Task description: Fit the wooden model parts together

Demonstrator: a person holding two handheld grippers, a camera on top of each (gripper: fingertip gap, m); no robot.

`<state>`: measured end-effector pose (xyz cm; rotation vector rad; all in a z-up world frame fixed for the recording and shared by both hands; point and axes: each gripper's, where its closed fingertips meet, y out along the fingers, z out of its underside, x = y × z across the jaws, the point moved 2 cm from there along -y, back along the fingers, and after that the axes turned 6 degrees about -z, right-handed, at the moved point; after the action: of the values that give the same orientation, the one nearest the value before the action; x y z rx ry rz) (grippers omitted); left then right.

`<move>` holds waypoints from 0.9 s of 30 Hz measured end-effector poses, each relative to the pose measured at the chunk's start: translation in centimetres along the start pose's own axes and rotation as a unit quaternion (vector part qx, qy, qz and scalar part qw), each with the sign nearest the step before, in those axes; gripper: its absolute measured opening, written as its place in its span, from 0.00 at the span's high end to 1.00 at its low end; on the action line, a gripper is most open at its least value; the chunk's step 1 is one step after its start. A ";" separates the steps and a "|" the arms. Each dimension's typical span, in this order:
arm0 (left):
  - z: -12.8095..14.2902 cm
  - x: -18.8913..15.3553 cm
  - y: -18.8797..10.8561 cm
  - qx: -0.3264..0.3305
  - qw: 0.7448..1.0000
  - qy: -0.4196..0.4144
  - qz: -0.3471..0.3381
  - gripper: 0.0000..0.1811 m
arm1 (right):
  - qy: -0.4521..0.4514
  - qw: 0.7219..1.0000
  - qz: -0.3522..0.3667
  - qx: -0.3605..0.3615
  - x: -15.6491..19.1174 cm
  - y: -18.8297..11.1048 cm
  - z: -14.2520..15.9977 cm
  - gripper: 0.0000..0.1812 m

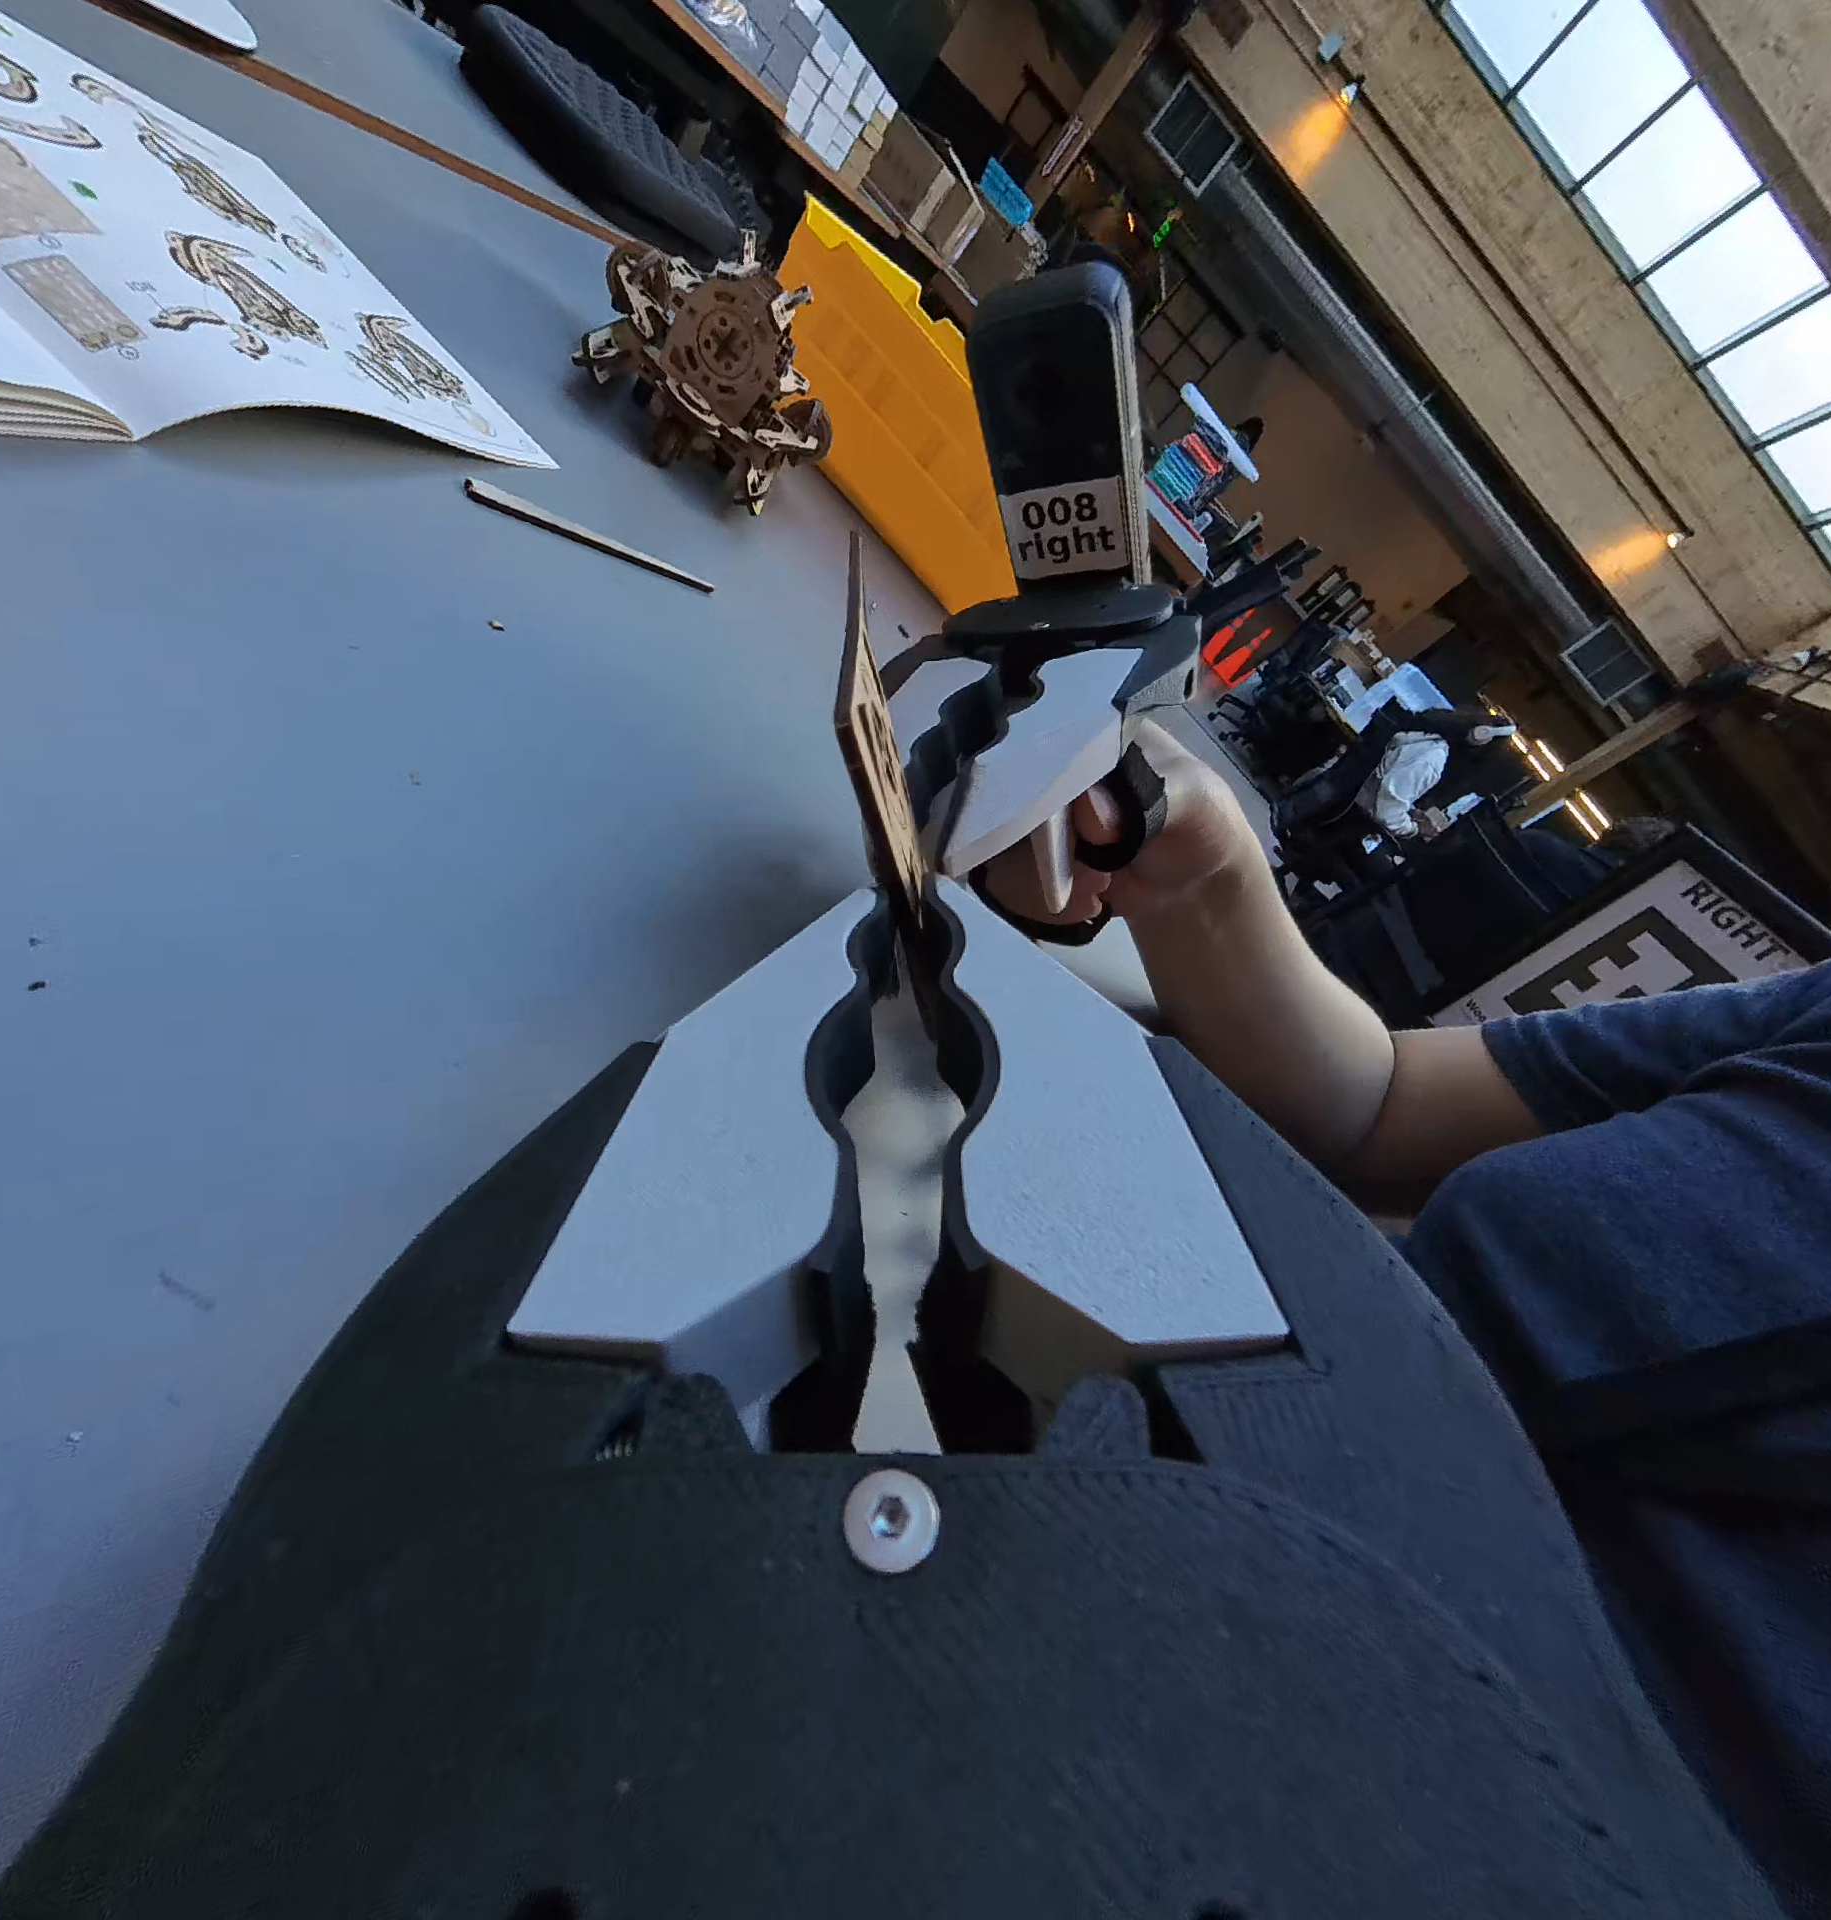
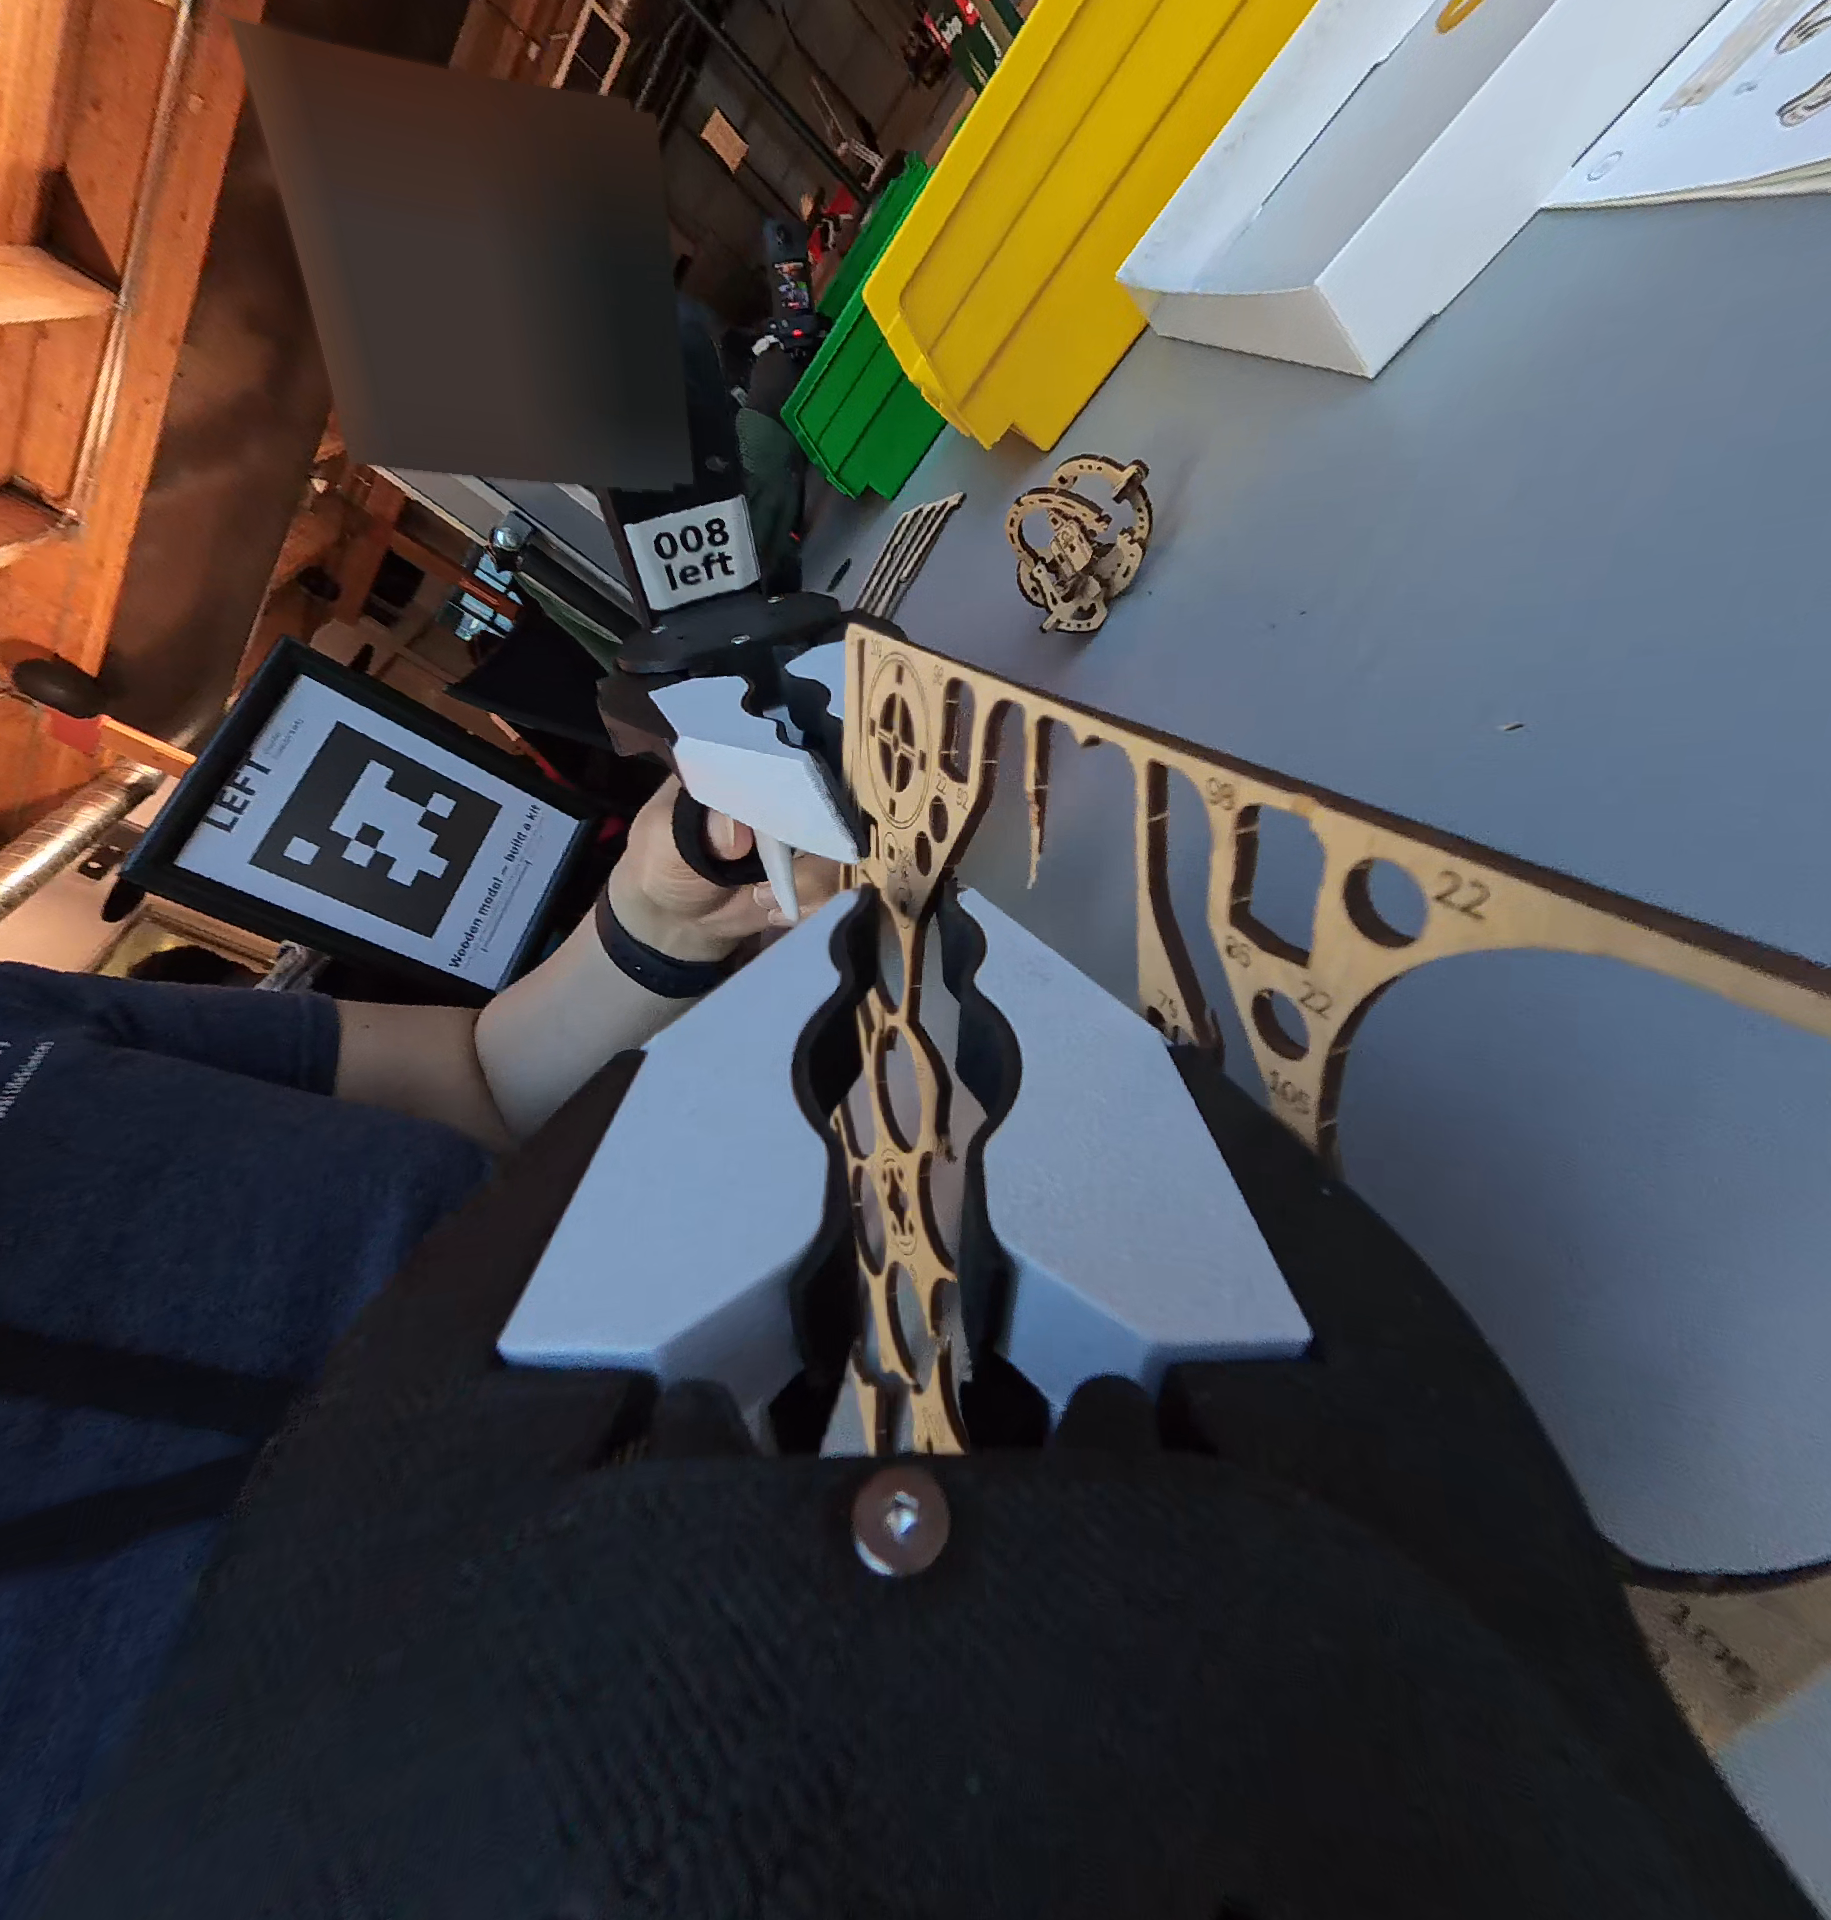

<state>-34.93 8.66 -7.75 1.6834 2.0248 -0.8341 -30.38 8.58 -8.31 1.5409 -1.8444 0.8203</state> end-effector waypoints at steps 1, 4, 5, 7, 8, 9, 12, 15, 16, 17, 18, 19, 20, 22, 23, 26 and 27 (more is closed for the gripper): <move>-0.2 -0.2 -0.1 -0.008 1.000 0.003 0.003 0.99 | 0.008 1.000 -0.011 -0.005 0.2 0.1 -0.1 0.92; -0.7 -0.8 -0.3 -0.030 0.999 0.008 0.018 0.99 | 0.014 0.999 -0.038 0.003 0.9 0.4 0.2 0.94; -0.7 -1.0 -0.2 -0.030 0.999 0.011 0.021 0.99 | 0.009 0.999 -0.030 0.010 0.8 0.5 0.3 0.95; -0.7 -1.2 -0.3 -0.031 0.999 0.013 0.028 0.99 | 0.000 0.999 -0.032 0.008 1.0 0.5 0.2 0.97; -0.8 -1.4 -0.3 -0.032 0.999 0.011 0.036 0.99 | 0.000 0.999 -0.038 0.008 1.2 0.5 0.2 0.97; -0.8 -1.4 -0.4 -0.030 0.999 0.011 0.036 0.99 | 0.004 0.999 -0.040 0.008 1.3 0.5 0.2 0.97; -0.7 -1.2 -0.3 -0.022 0.999 0.032 0.018 0.98 | 0.006 0.999 -0.034 0.009 1.1 0.5 0.3 0.97; -0.5 -0.9 -0.2 0.000 0.999 0.050 -0.007 0.98 | 0.020 0.999 -0.037 0.010 1.1 0.5 0.3 0.94; -0.3 -0.7 -0.1 0.010 0.998 0.063 -0.021 0.98 | 0.023 0.999 -0.036 0.012 1.0 0.5 0.4 0.93; -0.2 -0.5 -0.1 0.021 0.996 0.078 -0.034 0.98 | 0.024 0.999 -0.028 0.014 0.8 0.5 0.5 0.93; 0.0 -0.4 0.0 0.034 0.994 0.093 -0.045 0.97 | 0.021 1.000 -0.010 0.020 0.4 0.5 0.6 0.97; 0.2 -0.1 0.1 0.047 0.991 0.108 -0.062 0.96 | 0.010 1.000 0.004 0.025 0.2 0.5 0.7 0.97; 0.2 0.0 0.1 0.053 0.989 0.121 -0.071 0.95 | -0.003 0.999 0.014 0.028 0.1 0.4 0.7 0.98; -0.1 -0.3 0.2 0.049 0.989 0.122 -0.068 0.95 | -0.027 0.999 0.018 0.029 0.5 0.2 0.4 0.98; -0.3 -0.4 0.2 0.043 0.991 0.111 -0.064 0.96 | -0.034 0.999 0.018 0.026 0.6 0.1 0.3 0.98; -0.3 -0.1 0.3 0.030 0.993 0.090 -0.066 0.96 | -0.050 0.998 0.031 0.027 0.6 0.1 0.2 0.99; -0.3 0.0 0.3 0.023 0.994 0.081 -0.066 0.96 | -0.061 0.997 0.037 0.028 0.5 0.1 0.2 0.99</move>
<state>-34.57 8.89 -7.59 1.7062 2.2640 -0.8156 -30.54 8.11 -8.02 1.5969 -1.9925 0.8337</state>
